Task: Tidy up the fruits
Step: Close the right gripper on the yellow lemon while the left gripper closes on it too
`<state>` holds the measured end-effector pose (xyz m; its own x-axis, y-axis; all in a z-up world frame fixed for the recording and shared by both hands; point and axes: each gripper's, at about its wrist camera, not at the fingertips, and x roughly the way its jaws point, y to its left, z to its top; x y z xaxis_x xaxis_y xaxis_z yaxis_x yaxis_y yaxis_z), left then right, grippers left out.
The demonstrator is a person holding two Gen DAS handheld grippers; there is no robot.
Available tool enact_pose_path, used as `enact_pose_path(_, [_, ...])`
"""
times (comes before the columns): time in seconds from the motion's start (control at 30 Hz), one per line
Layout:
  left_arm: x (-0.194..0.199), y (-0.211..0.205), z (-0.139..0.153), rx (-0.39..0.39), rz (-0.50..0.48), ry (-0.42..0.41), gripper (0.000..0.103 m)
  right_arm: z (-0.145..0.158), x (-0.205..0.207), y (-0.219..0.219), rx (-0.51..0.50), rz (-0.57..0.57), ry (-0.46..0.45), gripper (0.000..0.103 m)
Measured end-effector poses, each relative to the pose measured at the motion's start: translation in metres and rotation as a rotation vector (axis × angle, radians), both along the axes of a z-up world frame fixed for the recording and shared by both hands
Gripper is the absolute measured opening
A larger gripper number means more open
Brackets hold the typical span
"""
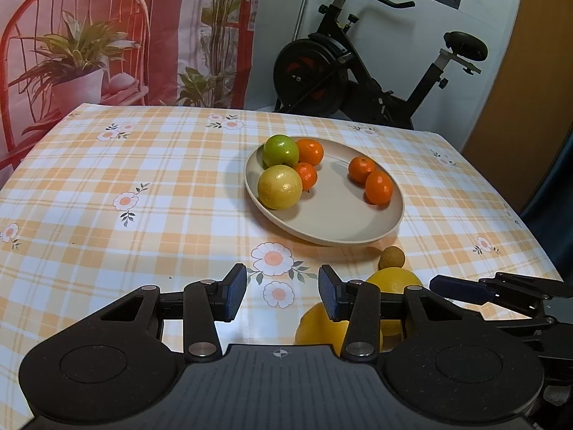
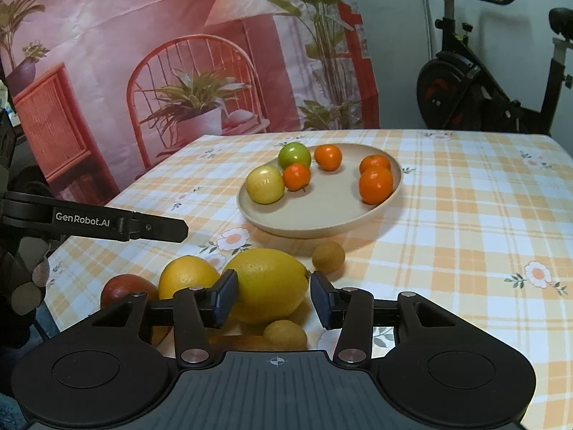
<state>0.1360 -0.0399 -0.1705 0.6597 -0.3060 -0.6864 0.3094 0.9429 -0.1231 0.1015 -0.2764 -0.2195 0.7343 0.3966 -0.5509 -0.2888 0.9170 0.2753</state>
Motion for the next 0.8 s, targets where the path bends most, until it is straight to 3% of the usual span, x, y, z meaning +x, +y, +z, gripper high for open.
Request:
enact_pose_path(0.2, [0.0, 0.0, 0.0, -0.002, 0.001, 0.0, 0.047, -0.006, 0.008, -0.004, 0.064, -0.012, 0.054, 0.053])
enact_pose_path(0.5, [0.001, -0.003, -0.001, -0.02, -0.009, 0.003, 0.047, -0.014, 0.02, -0.007, 0.158, 0.004, 0.117, 0.052])
enact_pose_path(0.8, [0.017, -0.009, 0.007, -0.084, -0.065, 0.037, 0.047, 0.0, 0.032, 0.017, 0.014, 0.046, 0.059, 0.051])
